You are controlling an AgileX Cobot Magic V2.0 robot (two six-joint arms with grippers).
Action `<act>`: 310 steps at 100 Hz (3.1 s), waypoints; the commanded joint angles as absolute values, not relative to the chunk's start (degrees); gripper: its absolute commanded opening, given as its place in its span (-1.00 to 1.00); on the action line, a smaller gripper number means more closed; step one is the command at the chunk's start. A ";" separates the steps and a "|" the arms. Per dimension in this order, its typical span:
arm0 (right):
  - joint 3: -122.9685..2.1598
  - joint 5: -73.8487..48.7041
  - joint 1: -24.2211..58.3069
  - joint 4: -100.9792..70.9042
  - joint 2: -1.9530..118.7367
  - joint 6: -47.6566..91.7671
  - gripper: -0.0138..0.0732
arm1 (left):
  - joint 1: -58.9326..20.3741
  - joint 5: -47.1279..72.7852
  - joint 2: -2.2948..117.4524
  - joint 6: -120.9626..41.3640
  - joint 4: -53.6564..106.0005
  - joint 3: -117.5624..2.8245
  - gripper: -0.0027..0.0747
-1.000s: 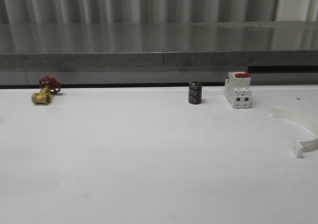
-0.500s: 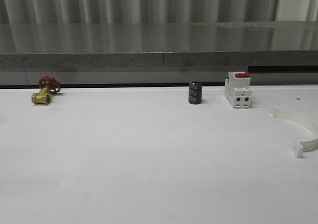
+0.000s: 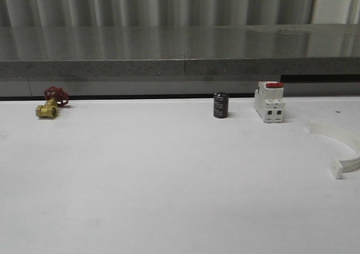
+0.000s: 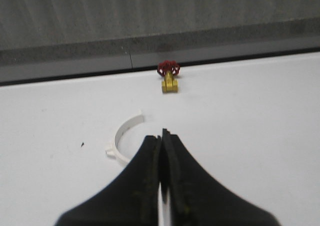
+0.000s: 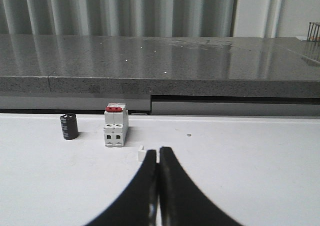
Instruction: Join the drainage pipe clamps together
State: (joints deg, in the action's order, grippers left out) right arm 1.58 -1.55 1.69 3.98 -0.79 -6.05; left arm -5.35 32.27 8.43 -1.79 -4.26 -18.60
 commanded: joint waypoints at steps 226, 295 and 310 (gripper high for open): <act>0.61 2.84 1.48 4.07 -1.70 -5.90 -0.69 | 10.26 45.30 108.82 3.18 4.08 -73.83 0.39; 0.61 2.84 1.48 4.07 -1.70 -5.90 -0.69 | 10.26 44.79 108.82 2.97 3.63 -73.98 -0.99; 0.61 2.84 1.48 4.07 -1.70 -5.90 -0.69 | 9.44 43.97 106.37 2.97 3.63 -74.09 -0.99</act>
State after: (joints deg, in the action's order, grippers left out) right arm 1.58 -1.55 1.69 3.98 -0.79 -6.05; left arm 10.00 45.54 111.23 2.75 3.38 -72.43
